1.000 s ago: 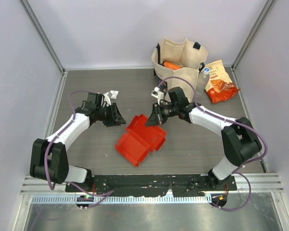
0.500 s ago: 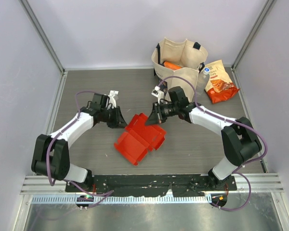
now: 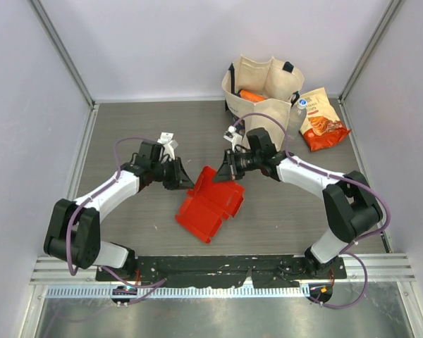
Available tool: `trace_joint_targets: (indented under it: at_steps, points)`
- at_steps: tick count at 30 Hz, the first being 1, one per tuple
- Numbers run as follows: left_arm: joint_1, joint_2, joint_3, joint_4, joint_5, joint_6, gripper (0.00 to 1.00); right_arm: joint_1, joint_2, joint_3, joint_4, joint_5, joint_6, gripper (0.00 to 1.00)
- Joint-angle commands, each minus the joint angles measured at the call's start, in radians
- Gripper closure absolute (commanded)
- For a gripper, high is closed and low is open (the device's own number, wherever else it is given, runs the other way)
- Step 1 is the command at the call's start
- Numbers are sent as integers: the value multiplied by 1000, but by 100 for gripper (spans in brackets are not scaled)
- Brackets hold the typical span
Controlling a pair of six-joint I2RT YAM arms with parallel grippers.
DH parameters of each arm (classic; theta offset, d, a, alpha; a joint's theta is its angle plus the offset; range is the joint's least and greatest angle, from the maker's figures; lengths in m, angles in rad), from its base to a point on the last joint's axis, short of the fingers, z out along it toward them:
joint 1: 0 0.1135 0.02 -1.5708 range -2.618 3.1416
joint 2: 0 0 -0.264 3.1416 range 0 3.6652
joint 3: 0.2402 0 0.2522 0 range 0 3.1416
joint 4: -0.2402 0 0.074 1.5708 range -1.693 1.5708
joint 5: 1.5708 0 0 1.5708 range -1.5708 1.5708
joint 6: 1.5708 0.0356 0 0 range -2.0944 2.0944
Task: Fold the paper box
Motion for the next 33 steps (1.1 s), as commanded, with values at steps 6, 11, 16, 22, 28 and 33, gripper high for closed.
trace_joint_targets:
  at_steps: [6, 11, 16, 22, 28, 33]
  points:
    - [-21, -165, -104, 185, -81, -105, 73, 25, -4, 66, -200, 266, -299, 99]
    - [-22, -294, -123, 234, -151, -38, 40, 91, 5, 57, -222, 488, -422, 100]
    - [-58, -259, -63, 249, -97, -28, 44, 129, 8, 46, -136, 592, -520, 100]
    - [-127, -159, 3, 263, -99, -12, 57, 138, 13, 47, -108, 535, -630, 100]
    - [-179, -188, -29, 266, -289, 177, 58, 132, 34, 81, -168, 426, -674, 100]
    - [-179, -161, -6, 266, -304, 159, 57, 128, 33, 72, -155, 402, -666, 99]
